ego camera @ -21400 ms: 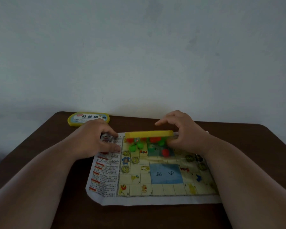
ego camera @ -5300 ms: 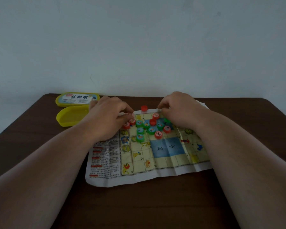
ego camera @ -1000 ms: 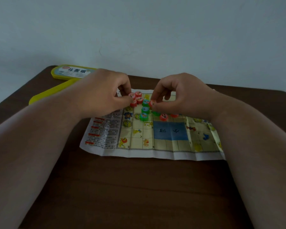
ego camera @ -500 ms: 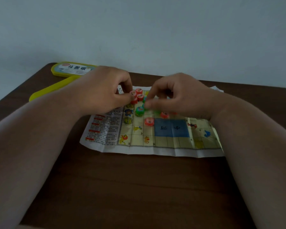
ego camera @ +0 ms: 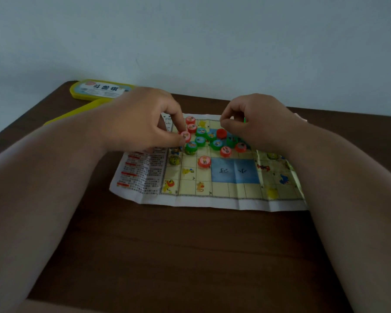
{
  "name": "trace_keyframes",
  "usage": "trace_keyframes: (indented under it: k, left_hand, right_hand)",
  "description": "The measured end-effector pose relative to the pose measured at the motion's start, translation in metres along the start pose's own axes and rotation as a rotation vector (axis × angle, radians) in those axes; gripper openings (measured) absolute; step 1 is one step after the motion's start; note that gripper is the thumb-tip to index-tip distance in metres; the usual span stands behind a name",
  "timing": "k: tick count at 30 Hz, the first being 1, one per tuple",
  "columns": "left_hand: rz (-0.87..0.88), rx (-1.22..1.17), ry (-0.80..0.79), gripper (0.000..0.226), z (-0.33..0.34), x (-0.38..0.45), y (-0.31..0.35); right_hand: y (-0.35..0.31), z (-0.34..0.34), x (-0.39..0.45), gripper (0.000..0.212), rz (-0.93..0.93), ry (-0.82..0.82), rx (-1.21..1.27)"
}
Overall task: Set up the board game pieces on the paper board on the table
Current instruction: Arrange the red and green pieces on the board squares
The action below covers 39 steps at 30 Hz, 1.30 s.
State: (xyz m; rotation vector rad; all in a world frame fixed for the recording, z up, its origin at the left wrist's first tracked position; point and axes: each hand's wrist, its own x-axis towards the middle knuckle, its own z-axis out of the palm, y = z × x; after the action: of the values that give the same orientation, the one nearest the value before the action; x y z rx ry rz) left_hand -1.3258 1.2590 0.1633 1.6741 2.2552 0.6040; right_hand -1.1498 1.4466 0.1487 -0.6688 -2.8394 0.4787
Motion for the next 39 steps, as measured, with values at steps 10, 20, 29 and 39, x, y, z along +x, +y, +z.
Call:
trace_keyframes:
  k: [10, 20, 29, 39]
  left_hand:
    - [0.07, 0.048, -0.01, 0.041, -0.004, -0.003, 0.006]
    - [-0.033, -0.02, 0.079, 0.024, 0.003, 0.0, 0.002]
    - [0.068, -0.139, 0.019, 0.022, 0.018, -0.001, 0.013]
    - [0.075, 0.016, 0.191, 0.026, 0.019, 0.004, 0.004]
  right_hand:
    - [-0.001, 0.003, 0.002, 0.018, -0.041, -0.016, -0.019]
    - [-0.005, 0.006, 0.002, 0.027, -0.151, -0.016, -0.004]
    - [-0.004, 0.009, 0.002, 0.028, -0.171, -0.05, 0.013]
    - [-0.003, 0.01, 0.003, 0.026, -0.149, -0.027, -0.054]
